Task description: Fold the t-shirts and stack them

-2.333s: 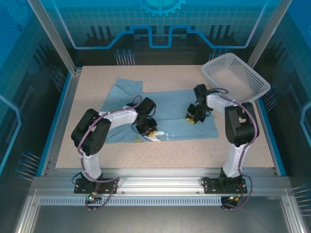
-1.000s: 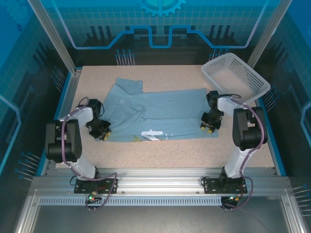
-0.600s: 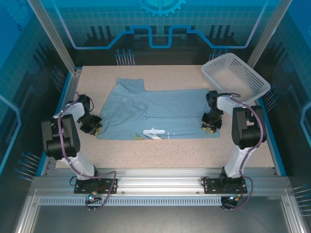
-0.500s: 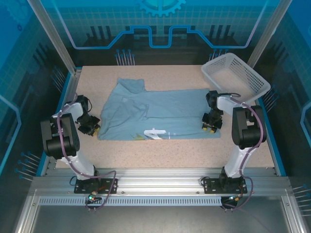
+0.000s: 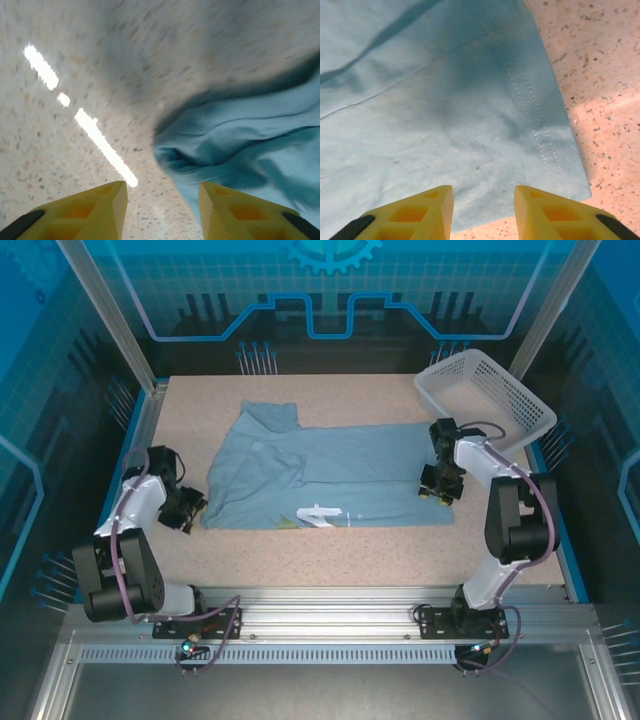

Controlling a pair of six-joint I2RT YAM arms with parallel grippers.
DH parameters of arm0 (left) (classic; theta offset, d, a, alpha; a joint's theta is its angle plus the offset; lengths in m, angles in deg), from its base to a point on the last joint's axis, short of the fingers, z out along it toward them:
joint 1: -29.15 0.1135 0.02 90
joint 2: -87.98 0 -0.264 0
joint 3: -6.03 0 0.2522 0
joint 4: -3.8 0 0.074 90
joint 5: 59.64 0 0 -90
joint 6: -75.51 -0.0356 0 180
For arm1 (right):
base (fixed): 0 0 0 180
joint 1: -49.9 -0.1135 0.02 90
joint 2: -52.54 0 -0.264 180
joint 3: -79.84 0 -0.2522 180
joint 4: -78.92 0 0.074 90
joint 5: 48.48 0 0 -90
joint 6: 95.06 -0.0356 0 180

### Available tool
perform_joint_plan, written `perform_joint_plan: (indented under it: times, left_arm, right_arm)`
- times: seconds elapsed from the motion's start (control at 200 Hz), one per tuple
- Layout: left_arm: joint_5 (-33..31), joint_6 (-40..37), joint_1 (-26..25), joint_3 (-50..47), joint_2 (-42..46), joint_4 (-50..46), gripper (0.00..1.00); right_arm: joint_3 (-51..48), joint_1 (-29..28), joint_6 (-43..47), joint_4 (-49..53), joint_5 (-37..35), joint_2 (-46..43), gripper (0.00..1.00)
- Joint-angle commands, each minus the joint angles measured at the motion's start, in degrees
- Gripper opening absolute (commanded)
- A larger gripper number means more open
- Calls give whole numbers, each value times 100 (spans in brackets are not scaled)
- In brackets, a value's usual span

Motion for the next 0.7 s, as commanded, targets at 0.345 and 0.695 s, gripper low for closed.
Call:
perform_joint_plan:
  times: [0.345, 0.695]
  left_arm:
    - [490, 1698, 66, -340, -841, 828, 34]
    - [-99, 1576, 413, -421, -667, 524, 0]
  right_arm:
    - [-381, 344, -54, 130, 152, 57, 40]
    - [-87, 227, -164, 307, 165, 706, 38]
